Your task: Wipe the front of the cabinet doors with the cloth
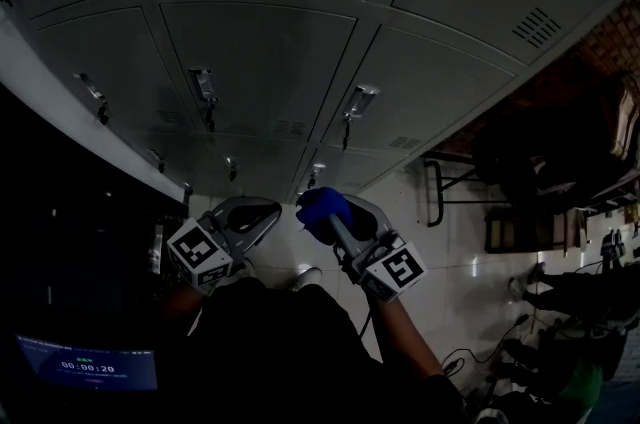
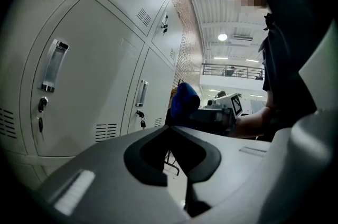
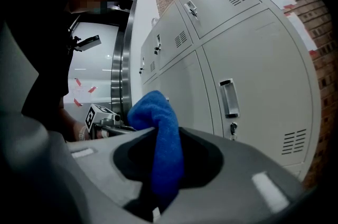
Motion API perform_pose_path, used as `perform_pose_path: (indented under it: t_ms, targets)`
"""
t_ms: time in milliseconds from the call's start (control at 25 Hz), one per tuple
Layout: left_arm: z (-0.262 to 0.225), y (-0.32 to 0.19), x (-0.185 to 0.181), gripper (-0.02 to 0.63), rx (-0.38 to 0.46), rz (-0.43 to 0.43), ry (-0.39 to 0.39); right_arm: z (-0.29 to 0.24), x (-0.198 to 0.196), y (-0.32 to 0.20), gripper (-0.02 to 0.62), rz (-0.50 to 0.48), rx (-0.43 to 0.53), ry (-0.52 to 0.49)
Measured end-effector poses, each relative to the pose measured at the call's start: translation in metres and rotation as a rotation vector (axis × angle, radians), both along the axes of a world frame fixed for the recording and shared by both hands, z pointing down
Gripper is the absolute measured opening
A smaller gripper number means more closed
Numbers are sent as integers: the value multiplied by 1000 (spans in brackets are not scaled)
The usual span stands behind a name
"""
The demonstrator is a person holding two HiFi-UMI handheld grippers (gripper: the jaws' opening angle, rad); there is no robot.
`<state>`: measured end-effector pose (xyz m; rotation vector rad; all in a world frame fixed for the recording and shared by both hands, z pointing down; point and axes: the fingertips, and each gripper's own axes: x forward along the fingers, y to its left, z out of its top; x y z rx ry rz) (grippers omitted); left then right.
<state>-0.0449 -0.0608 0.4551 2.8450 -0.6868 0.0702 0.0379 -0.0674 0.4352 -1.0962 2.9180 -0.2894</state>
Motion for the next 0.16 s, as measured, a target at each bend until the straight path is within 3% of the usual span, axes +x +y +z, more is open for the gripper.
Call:
perform_pose_path:
  t_ms: [160]
  targets:
    - [0, 2, 3, 2, -4, 2, 3, -5, -4, 0, 83, -11, 11, 1]
